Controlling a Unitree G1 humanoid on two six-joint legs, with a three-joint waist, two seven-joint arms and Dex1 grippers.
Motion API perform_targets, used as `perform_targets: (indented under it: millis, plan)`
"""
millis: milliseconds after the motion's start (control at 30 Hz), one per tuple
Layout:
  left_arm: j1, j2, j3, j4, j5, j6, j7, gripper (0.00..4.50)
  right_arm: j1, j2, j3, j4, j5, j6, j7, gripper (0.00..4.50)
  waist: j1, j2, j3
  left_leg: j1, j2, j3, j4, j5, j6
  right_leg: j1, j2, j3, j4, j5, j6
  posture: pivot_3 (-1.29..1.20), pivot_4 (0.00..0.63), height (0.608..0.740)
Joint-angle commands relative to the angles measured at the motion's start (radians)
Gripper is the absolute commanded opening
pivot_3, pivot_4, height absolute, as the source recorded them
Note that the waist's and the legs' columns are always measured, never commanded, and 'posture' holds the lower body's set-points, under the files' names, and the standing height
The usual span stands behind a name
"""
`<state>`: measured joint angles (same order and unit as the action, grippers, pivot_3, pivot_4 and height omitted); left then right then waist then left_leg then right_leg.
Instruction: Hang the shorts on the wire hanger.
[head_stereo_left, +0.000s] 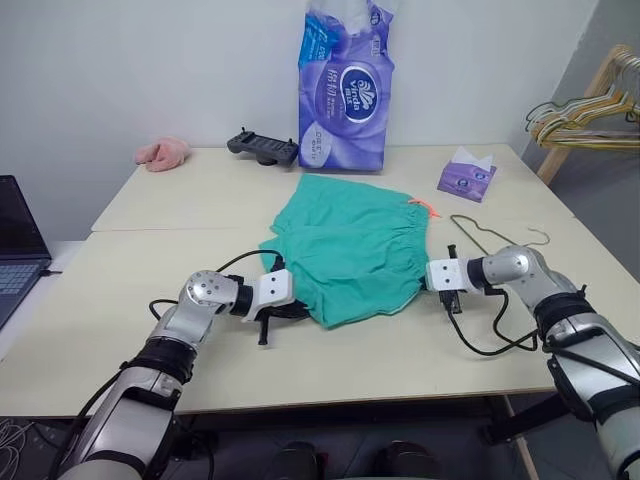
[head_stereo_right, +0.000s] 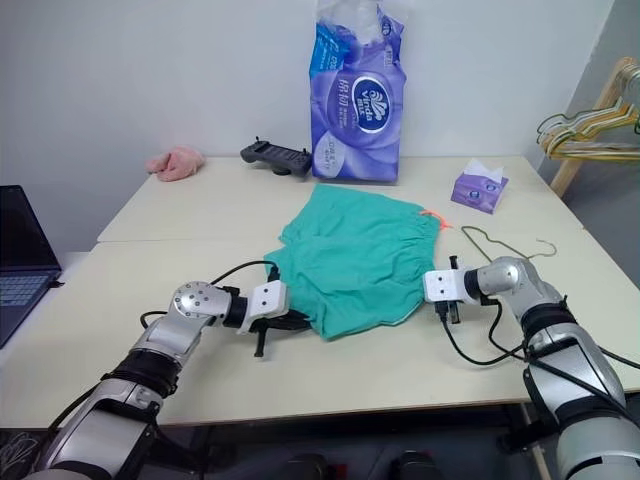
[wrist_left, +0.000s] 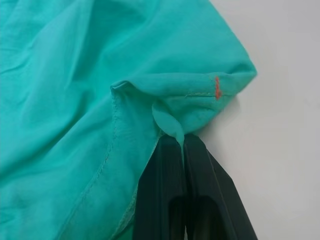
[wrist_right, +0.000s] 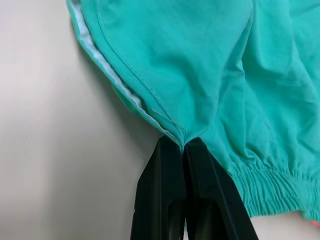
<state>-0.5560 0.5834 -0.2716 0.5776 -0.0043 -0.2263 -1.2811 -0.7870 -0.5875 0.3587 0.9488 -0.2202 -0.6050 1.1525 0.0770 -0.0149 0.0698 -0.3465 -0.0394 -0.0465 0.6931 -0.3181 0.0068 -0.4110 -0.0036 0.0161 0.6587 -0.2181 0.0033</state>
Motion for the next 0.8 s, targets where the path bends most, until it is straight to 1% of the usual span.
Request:
perform_targets:
  millis: [33,133,200,300,367,500,633,800]
  plan:
    - [0.011,0.067,0.045,-0.092,-0.063,0.015,-0.078,0.0,0.099,-0.033,-0.052,-0.26,0.129,0.157,0.103,0.03,0.0,0.0,0.0,0.0,0.0,0.0,0.0,0.0,0.0,0.0,0.0,0.0,0.0,0.0,0.0,0.15,0.006,0.74]
    - [0.084,0.161,0.057,-0.211,-0.128,0.078,-0.181,0.0,0.245,-0.081,-0.067,-0.559,0.219,0.36,0.167,0.03,0.0,0.0,0.0,-0.001,0.0,-0.001,0.0,0.0,0.0,-0.001,0.0,0.0,0.0,0.0,0.0,0.14,0.012,0.74]
    - [0.14,0.216,0.064,-0.296,-0.171,0.13,-0.233,0.0,0.328,-0.121,-0.068,-0.722,0.254,0.469,0.191,0.03,-0.002,0.001,0.001,-0.001,0.0,0.0,0.0,0.0,0.0,-0.001,0.0,0.0,0.0,-0.002,-0.001,0.13,0.018,0.74]
    - [0.198,0.27,0.077,-0.386,-0.214,0.191,-0.272,0.0,0.411,-0.163,-0.072,-0.887,0.29,0.591,0.202,0.03,-0.001,0.001,0.001,-0.001,0.0,-0.001,0.0,0.0,0.001,-0.001,0.0,-0.001,0.0,-0.005,-0.001,0.13,0.026,0.74]
    - [0.24,0.311,0.089,-0.434,-0.239,0.22,-0.298,0.0,0.473,-0.192,-0.072,-0.988,0.311,0.652,0.204,0.03,-0.001,0.001,0.001,-0.001,0.0,-0.001,0.0,0.0,0.001,-0.001,0.0,-0.001,0.0,-0.008,0.003,0.13,0.029,0.74]
    - [0.288,0.354,0.093,-0.461,-0.245,0.216,-0.311,0.0,0.539,-0.207,-0.073,-1.098,0.326,0.725,0.176,0.03,-0.002,0.001,0.002,0.001,0.001,-0.001,0.0,0.0,0.001,0.001,0.0,-0.003,0.0,-0.012,-0.002,0.13,0.036,0.74]
    - [0.323,0.359,0.093,-0.5,-0.249,0.227,-0.303,0.0,0.577,-0.215,-0.07,-1.169,0.326,0.755,0.155,0.03,-0.003,0.002,0.002,0.001,0.001,-0.001,0.001,0.0,0.001,0.001,0.0,-0.003,0.001,-0.012,-0.001,0.13,0.039,0.74]
    - [0.377,0.362,0.084,-0.546,-0.244,0.213,-0.303,0.0,0.61,-0.239,-0.049,-1.201,0.308,0.74,0.155,0.03,-0.002,0.001,0.003,0.0,0.001,-0.001,0.0,-0.001,0.001,0.0,0.0,-0.003,-0.001,-0.012,0.0,0.13,0.038,0.74]
